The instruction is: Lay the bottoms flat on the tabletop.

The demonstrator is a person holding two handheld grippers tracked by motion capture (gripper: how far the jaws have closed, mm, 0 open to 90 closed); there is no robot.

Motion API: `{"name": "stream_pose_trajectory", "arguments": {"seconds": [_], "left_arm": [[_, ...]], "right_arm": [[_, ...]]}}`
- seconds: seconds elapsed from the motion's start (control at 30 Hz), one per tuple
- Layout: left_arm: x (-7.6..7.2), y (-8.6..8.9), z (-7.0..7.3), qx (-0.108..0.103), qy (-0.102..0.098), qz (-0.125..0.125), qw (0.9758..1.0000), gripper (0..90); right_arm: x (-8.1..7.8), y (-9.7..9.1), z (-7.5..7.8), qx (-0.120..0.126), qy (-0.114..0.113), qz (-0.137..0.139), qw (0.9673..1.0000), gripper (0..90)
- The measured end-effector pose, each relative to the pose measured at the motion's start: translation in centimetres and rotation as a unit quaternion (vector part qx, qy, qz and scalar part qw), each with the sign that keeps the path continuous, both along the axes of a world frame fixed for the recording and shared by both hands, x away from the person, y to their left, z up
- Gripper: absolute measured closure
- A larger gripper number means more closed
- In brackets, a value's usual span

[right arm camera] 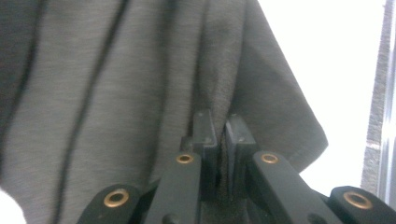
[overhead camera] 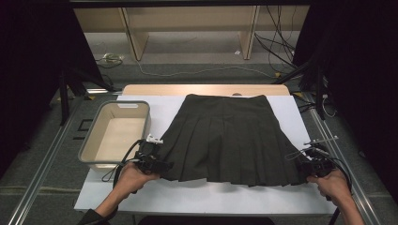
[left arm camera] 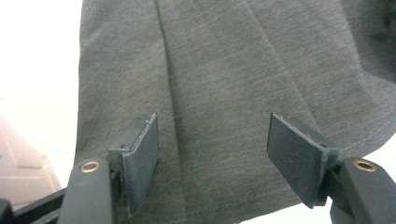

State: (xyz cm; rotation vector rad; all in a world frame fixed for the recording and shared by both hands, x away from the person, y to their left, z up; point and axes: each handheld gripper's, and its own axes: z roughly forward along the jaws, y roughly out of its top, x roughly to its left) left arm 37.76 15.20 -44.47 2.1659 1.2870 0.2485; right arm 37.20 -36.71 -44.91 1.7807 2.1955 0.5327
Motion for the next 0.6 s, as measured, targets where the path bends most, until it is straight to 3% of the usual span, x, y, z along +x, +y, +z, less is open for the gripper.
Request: {"name": "stream_pose_trajectory", "arguments": {"seconds": [0.1, 0.2, 0.3, 0.43, 0.6], "left_arm": [[-0.1, 0.2, -0.3, 0.007, 0.010, 0.002, 0.9999, 34.0], [-0.3, 0.2, -0.6, 0.013, 0.016, 0.001, 0.9998, 35.1], [-0.5, 0.2, -0.9, 0.022, 0.020, 0.001, 0.9996, 36.2], [-0.5, 0.3, -1.4, 0.022, 0.034, -0.005, 0.9992, 41.5], [-0.4, 0.3, -2.3, 0.018, 0.049, -0.028, 0.9983, 61.0]], "right_arm": [[0.2, -0.4, -0.4, 0.006, 0.004, -0.002, 1.0000, 82.6], [0.1, -0.1, 0.0, 0.007, -0.004, -0.003, 1.0000, 65.2], [-0.1, 0.0, 1.2, 0.025, -0.043, -0.011, 0.9987, 49.8], [-0.2, 0.2, 2.1, 0.049, -0.086, -0.019, 0.9949, 45.4], [-0.3, 1.2, 2.6, 0.056, -0.103, -0.007, 0.9931, 44.1]]}}
